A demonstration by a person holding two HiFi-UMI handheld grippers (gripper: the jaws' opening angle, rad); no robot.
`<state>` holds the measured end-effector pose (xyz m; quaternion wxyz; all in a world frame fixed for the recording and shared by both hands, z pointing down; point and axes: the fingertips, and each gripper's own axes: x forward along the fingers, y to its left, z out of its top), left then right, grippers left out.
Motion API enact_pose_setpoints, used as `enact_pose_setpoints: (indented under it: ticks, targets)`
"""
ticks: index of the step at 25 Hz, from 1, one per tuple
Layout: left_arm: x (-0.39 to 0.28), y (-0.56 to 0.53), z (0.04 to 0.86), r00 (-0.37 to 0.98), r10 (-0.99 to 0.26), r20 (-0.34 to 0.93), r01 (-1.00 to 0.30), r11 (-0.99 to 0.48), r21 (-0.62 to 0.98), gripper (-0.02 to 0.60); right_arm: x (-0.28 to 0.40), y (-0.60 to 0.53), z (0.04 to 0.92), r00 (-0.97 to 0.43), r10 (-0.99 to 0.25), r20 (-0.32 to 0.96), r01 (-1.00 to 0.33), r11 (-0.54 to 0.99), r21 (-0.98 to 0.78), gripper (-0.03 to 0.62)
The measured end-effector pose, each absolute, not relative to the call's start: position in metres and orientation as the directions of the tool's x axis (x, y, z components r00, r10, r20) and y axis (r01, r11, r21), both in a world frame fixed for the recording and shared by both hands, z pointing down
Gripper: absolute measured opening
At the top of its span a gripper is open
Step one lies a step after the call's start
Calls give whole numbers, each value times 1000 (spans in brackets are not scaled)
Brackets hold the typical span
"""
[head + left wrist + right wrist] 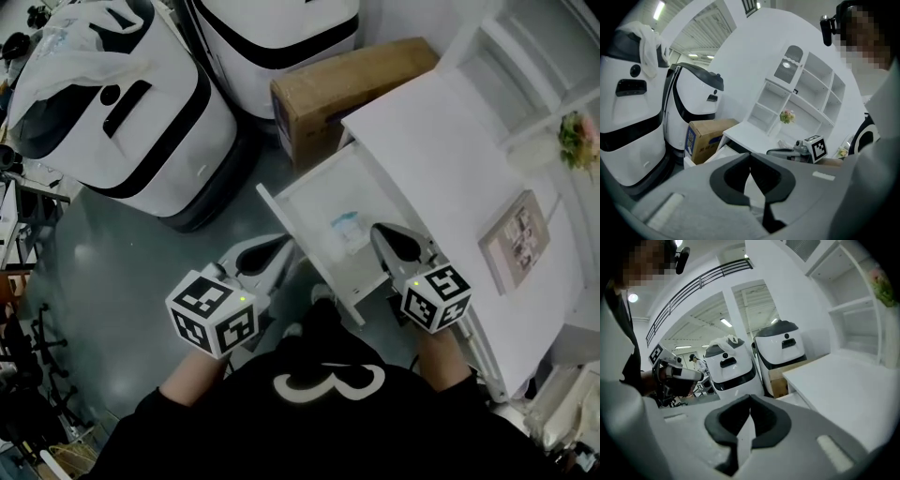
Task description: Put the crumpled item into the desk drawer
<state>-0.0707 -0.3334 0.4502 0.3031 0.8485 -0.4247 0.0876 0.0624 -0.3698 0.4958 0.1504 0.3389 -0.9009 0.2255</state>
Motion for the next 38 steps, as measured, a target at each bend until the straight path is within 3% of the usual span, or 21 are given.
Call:
enact_pose_setpoints:
  ticks: [14, 38]
  targets:
    - [-38, -262, 359, 749, -610, 260, -660, -647, 382, 9, 60, -263, 371, -757, -608, 237, -653, 718, -243, 2]
    - [-19, -195, 327, 805, -544, 235, -593, -744, 309, 10, 71, -194, 324, -738, -653, 171, -675, 712, -193, 2]
